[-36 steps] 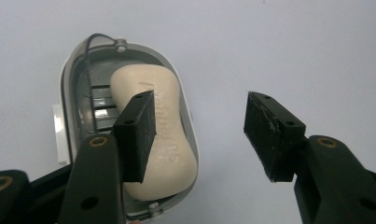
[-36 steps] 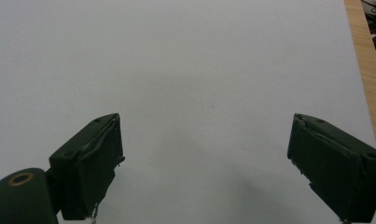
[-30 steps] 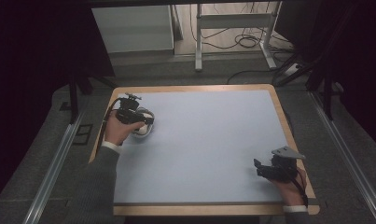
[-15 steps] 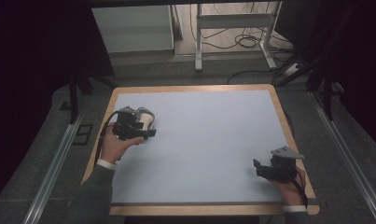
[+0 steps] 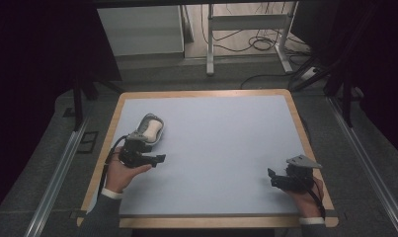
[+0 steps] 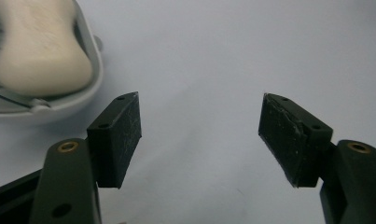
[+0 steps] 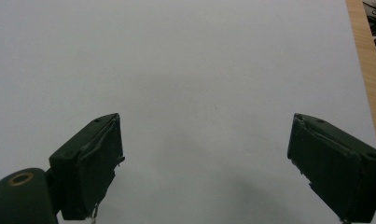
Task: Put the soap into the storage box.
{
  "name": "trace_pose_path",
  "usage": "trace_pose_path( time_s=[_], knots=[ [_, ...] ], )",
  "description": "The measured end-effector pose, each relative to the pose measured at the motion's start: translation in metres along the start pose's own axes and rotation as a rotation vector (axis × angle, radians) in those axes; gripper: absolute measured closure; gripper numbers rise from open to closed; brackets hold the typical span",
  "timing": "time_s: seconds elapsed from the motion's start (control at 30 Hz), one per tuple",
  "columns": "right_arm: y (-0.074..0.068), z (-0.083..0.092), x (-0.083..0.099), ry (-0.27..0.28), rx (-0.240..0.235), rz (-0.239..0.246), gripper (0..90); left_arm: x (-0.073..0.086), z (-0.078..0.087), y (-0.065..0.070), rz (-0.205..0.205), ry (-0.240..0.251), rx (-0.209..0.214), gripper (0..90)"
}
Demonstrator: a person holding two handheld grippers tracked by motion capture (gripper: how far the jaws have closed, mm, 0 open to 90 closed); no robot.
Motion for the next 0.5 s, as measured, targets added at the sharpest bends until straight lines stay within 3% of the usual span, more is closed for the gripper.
trace_pose_path(
  time_s=[0.23, 0.5],
  knots=[
    [0.0002, 0.0003, -0.0001, 0.002, 0.0, 0.001, 9.9, 0.01, -0.0052, 0.0049, 0.007, -0.004, 0.016, 30.3],
    [-0.0004, 0.0004, -0.0008, 0.008, 0.001, 0.002, 9.9, 0.0105, -0.0077, 0.0053, 0.003, -0.007, 0.032, 30.0]
  ],
)
Point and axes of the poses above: each handheld gripper's, and its own axes: z roughly backward along the jaws, x roughly out of its underside, y roughly to its right, the point moved 2 cm from there along -z, roughly forward along the jaws, and after that the axes turned 7 degrees about -x, right-handed, at the moved point
